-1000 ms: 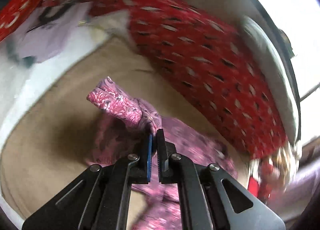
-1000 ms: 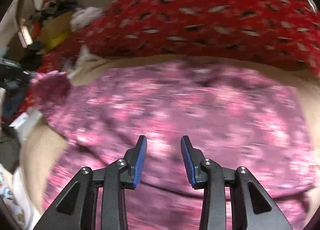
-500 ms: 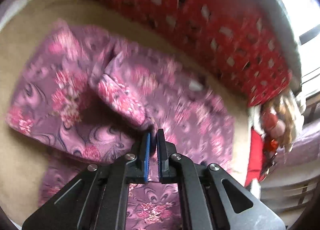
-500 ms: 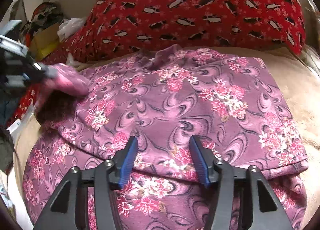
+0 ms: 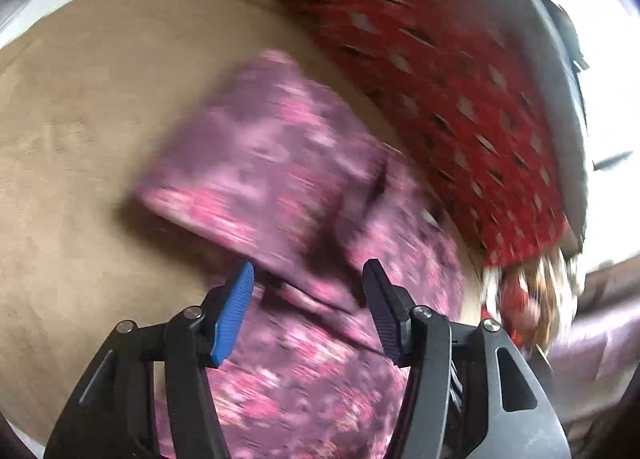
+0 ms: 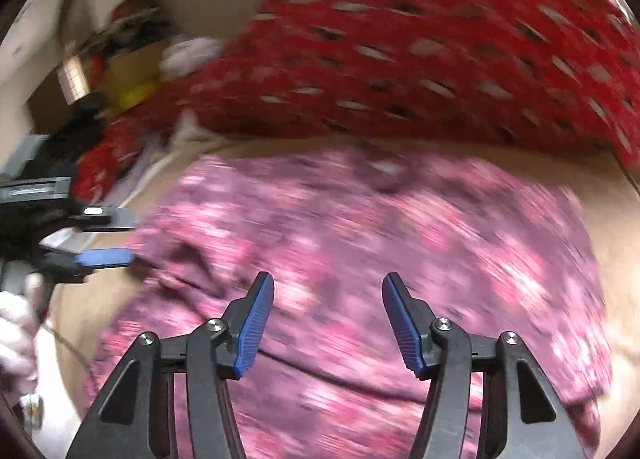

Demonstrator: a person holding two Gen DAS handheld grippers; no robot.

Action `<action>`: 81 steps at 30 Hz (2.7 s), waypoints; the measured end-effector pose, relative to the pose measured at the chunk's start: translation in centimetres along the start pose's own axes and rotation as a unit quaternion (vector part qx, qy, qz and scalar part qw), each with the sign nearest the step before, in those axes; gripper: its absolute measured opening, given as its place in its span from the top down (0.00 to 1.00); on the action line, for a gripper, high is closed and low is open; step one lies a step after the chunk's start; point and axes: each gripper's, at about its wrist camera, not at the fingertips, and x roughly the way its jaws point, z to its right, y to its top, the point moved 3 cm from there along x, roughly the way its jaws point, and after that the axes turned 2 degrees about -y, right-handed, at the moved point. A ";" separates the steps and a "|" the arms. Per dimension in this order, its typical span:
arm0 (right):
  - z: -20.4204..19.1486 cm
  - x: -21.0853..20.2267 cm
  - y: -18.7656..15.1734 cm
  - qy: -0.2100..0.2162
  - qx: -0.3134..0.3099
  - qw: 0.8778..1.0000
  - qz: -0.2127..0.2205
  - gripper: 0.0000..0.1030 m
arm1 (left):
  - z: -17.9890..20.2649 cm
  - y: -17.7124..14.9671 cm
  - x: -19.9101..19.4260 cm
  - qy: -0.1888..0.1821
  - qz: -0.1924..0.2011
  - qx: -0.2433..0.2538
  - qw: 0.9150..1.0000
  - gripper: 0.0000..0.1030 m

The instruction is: Fold small clothes

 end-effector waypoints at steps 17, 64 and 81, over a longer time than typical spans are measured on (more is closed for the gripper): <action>-2.2 4.3 4.0 0.034 0.061 0.998 -0.005 0.88 | -3.0 0.3 2.7 -0.009 -0.029 -0.060 0.998 0.47; 20.4 -5.9 -3.1 -0.106 0.233 0.967 -0.017 0.84 | 4.1 -5.3 7.5 0.183 -0.029 0.190 0.964 0.44; 11.3 -10.2 -14.1 -0.099 0.079 0.977 -0.170 0.58 | 2.9 -14.6 5.9 0.231 -0.037 0.276 0.932 0.39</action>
